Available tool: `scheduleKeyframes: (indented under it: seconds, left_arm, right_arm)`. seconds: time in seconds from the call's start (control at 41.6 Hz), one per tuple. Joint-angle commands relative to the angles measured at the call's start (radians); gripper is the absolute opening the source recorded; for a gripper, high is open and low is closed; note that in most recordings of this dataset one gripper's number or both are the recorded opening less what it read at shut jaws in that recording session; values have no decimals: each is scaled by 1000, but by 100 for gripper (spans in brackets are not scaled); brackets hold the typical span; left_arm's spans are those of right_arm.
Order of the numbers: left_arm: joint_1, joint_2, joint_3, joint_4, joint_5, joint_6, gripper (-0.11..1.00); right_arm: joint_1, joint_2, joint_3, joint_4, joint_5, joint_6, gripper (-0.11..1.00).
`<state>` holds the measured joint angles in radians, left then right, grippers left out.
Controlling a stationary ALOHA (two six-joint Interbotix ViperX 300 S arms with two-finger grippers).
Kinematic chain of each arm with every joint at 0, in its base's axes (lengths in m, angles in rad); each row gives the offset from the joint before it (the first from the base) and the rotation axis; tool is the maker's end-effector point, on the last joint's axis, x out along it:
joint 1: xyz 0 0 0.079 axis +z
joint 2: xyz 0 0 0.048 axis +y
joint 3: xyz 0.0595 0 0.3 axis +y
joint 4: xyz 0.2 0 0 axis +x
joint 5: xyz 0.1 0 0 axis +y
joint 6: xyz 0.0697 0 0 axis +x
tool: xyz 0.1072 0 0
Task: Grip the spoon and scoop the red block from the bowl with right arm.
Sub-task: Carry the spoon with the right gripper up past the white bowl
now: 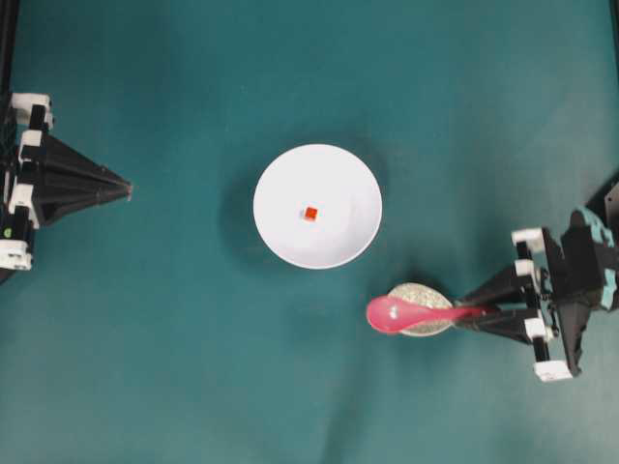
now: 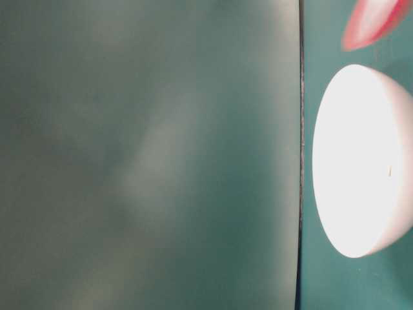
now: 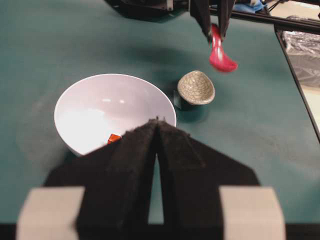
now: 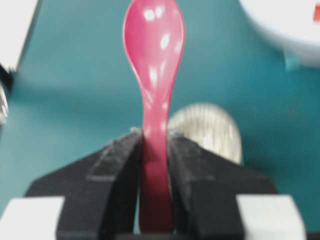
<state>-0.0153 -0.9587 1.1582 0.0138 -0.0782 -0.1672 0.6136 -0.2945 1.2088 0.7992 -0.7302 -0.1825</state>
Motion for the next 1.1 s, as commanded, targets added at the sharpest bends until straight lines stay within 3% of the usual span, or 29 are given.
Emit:
scheduleKeyframes:
  seconds: [0.0, 0.168, 0.288, 0.48, 0.624, 0.864, 1.08]
  left_arm:
    - [-2, 8, -29, 0, -6, 0, 0]
    - [-2, 8, -29, 0, -3, 0, 0]
    - [-2, 8, -29, 2, -3, 0, 0]
    - [-3, 8, -29, 0, -2, 2, 0]
    - [-2, 6, -29, 0, 0, 2, 0]
    - [-2, 6, -29, 2, 17, 3, 0]
    - [-2, 6, -29, 2, 32, 3, 0]
  right_arm:
    - [-54, -69, -55, -2, 58, -57, 23]
    - [-212, -160, -152, -3, 247, -202, 23]
    - [-364, -195, -229, -3, 425, -249, 23]
    - [-600, -206, -367, -5, 755, -249, 23]
    - [-732, -204, -476, -5, 905, -244, 23]
    - [-882, -184, -584, -5, 985, -239, 23]
    - [-980, -75, -678, -6, 1223, -225, 23]
